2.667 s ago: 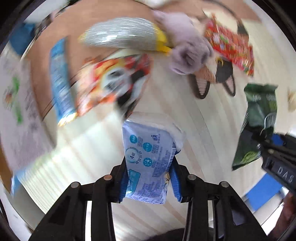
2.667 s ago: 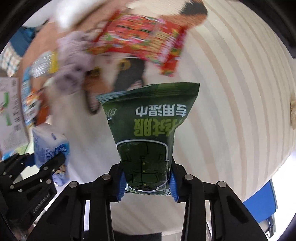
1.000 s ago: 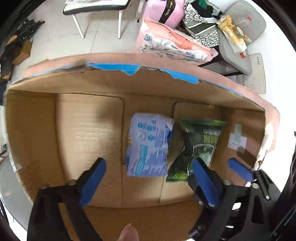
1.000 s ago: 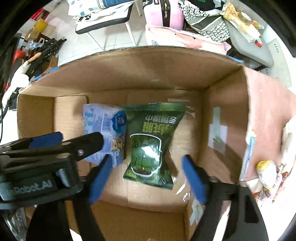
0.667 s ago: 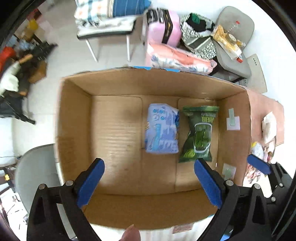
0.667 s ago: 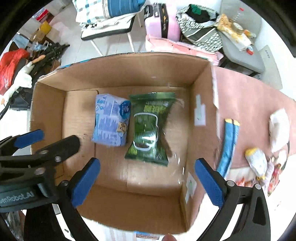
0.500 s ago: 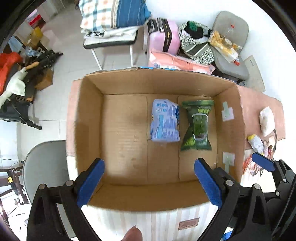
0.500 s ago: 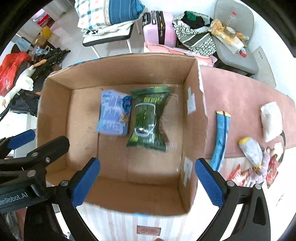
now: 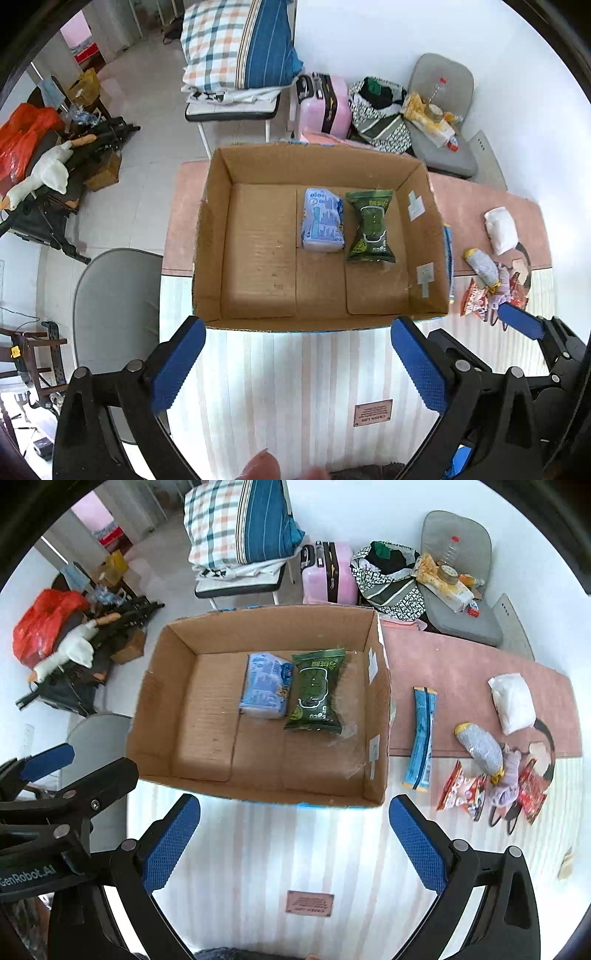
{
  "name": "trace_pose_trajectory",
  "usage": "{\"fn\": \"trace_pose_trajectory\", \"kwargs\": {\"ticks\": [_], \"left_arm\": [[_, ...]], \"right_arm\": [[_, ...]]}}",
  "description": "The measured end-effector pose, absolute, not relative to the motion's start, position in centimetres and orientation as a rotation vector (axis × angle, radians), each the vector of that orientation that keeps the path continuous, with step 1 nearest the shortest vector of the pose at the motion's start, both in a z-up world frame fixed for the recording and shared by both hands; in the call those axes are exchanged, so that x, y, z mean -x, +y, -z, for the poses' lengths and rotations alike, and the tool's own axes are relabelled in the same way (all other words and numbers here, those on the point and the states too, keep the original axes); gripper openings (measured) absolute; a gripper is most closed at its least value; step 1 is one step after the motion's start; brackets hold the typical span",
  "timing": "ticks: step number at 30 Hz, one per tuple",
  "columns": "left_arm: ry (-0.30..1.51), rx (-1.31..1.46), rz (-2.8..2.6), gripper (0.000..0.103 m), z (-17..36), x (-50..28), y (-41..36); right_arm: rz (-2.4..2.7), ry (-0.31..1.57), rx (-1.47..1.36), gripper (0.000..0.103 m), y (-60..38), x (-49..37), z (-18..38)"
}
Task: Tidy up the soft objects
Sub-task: 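Grasp the silver sponge with the left gripper while the right grasps the red snack bag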
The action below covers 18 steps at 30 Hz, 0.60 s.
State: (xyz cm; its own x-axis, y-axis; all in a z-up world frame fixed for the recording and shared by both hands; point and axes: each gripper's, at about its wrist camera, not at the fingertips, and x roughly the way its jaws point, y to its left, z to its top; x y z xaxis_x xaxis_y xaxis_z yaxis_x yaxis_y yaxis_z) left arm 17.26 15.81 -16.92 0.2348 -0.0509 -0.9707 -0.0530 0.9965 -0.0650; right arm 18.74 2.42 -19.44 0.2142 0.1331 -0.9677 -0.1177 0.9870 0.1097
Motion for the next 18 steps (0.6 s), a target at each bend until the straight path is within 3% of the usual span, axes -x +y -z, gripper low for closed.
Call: {"fn": "trace_pose_trajectory", "kwargs": {"ticks": [10,18], "left_arm": [[1.253,0.004,0.069,0.103,13.5,-16.5,8.6],[1.406,0.014,0.231,0.103,18.5,-20.4,-4.9]], "right_arm": [[-0.117,1.284,-0.109,0.103,-5.6,-17.4,16.6],[0.082,1.344,-0.099,0.103,-21.8,-18.2,17.7]]}}
